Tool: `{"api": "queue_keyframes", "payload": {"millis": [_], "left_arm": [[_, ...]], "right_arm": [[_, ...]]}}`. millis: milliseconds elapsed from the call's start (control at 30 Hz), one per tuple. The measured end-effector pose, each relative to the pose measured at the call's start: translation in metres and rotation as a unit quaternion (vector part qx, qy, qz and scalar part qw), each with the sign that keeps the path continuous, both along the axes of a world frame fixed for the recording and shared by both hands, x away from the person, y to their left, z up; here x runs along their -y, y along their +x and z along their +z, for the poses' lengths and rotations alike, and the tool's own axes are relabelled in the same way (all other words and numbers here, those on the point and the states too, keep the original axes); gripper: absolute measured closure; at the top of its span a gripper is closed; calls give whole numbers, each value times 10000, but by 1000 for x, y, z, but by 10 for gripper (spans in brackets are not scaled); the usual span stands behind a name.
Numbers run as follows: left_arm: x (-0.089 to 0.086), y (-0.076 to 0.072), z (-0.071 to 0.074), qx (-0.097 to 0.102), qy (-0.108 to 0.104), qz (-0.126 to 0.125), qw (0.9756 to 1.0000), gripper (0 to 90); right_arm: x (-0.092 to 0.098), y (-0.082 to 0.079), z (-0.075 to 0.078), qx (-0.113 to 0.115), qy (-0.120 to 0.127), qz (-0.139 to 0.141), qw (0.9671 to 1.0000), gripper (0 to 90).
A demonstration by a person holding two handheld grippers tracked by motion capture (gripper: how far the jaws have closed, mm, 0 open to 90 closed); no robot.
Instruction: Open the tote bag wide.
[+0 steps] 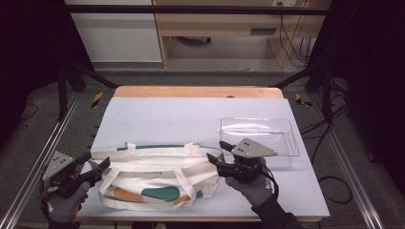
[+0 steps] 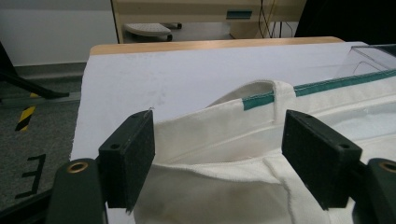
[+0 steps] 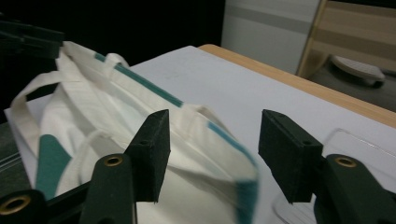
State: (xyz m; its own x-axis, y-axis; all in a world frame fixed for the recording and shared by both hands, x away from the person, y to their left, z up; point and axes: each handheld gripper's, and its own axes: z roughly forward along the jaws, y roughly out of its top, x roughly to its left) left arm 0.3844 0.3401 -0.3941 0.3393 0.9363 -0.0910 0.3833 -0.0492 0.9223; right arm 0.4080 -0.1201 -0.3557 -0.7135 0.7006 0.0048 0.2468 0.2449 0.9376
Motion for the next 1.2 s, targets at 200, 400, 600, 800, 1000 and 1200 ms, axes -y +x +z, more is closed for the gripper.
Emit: {"api": "queue_keyframes", "payload": {"millis": [200,400,600,800,1000,1200], "left_arm": [[-7,-2,6,52,-40,112,9999,257],[-10,13,-1,-208,29,124,9997,261],[-12,27,-5,-416,106,93,9990,309],[-22,35,-2,-439,32,86,9990,324],[-14,43,-7,-629,277,-79,9976,331],[-17,43,-14,-845,403,43,9956,439]], "right_arm": [[-27,-3,4,-29,-31,422,9991,468],[-49,-5,3,-154,-138,736,9971,444],[-76,-3,-6,-344,-360,1031,9934,378],[-96,2,-18,-383,-658,1057,9915,358],[-102,9,-26,-499,-812,1016,9903,371],[-109,9,-39,-588,-1211,1027,9856,516]]}}
